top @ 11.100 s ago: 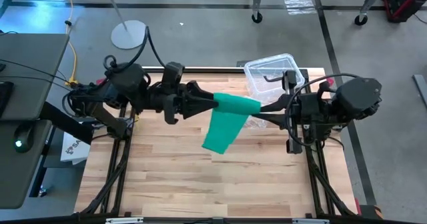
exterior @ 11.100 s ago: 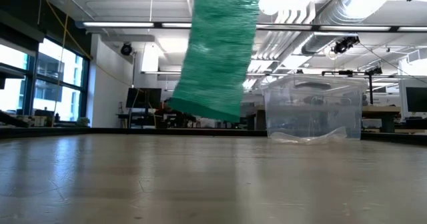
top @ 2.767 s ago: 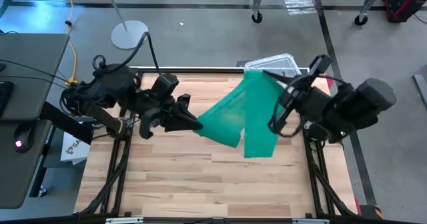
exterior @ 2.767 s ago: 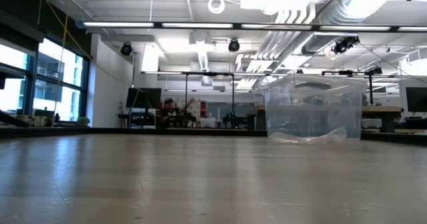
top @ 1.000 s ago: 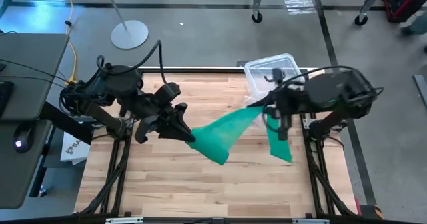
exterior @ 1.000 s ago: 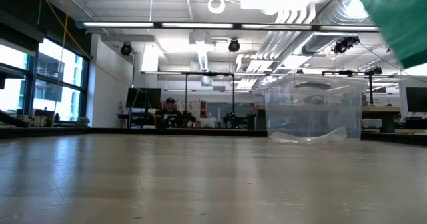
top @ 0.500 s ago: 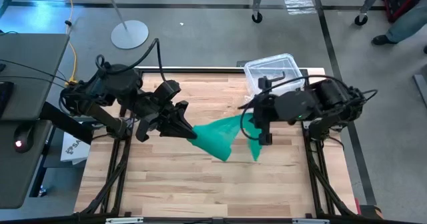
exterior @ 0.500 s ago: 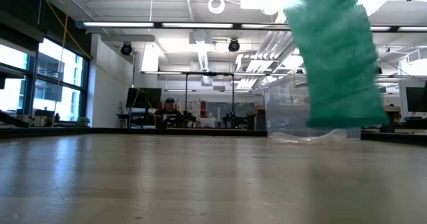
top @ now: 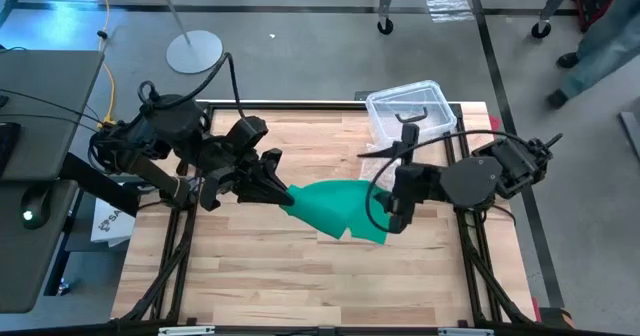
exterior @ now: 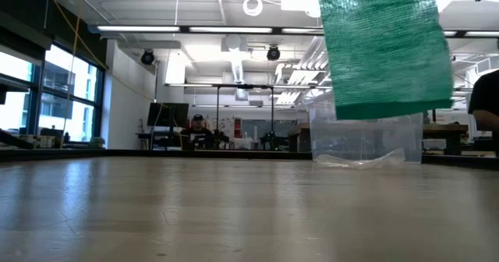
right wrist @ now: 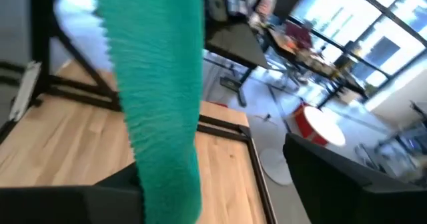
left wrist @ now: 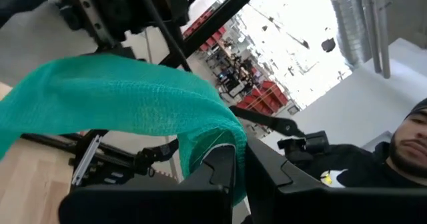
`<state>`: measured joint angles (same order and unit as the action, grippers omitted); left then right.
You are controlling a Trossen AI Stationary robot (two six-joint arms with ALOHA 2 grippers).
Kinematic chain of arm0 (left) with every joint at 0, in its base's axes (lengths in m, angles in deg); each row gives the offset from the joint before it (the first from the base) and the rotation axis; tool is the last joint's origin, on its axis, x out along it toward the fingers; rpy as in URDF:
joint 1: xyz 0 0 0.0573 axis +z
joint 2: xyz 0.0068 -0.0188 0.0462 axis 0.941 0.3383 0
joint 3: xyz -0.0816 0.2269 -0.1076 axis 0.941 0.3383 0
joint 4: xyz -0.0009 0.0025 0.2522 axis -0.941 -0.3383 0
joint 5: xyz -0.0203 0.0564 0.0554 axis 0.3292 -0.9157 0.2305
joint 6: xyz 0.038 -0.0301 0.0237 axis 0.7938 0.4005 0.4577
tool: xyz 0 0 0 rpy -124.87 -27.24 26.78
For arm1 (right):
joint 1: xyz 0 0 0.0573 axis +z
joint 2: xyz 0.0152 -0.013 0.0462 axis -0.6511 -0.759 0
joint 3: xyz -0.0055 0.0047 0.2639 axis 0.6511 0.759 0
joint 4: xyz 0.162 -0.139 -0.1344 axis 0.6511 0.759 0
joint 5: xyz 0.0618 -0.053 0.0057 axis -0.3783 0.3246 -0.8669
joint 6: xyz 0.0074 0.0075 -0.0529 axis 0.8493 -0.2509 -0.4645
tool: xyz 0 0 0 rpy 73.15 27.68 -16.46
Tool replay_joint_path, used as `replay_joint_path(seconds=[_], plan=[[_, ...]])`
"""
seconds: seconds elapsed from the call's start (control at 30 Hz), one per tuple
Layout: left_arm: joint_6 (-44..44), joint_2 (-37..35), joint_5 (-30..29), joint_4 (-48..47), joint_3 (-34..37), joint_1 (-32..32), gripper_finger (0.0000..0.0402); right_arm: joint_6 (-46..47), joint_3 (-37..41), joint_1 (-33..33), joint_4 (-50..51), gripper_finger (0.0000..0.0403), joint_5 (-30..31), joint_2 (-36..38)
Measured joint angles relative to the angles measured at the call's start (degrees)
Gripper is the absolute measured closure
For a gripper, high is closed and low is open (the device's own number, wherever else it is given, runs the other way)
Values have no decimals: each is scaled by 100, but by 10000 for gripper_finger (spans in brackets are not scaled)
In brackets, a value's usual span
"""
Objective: Roll bandage
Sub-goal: Roll the green bandage
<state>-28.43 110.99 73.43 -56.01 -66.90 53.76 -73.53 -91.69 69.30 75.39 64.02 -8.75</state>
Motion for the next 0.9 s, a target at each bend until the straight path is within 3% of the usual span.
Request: replay_joint_path(seconds=[0.13, 0.27, 0.5, 0.7, 0.9], plan=[[-3, -2, -5, 38, 0, 3, 392, 176, 0, -53, 248, 123, 88, 1], [-5, -2, -15, 32, 0, 2, 392, -262, 0, -32, 153, 103, 390, -1], [-1, -2, -93, 35, -2, 4, 392, -1508, 0, 300, -1196, 101, 567, -1], [40, -2, -221, 35, -4, 4, 392, -1489, 2, 373, -1412, 101, 976, -9], [36, -2, -307, 73, -4, 4, 392, -1034, 2, 301, -1223, 102, 978, -7]])
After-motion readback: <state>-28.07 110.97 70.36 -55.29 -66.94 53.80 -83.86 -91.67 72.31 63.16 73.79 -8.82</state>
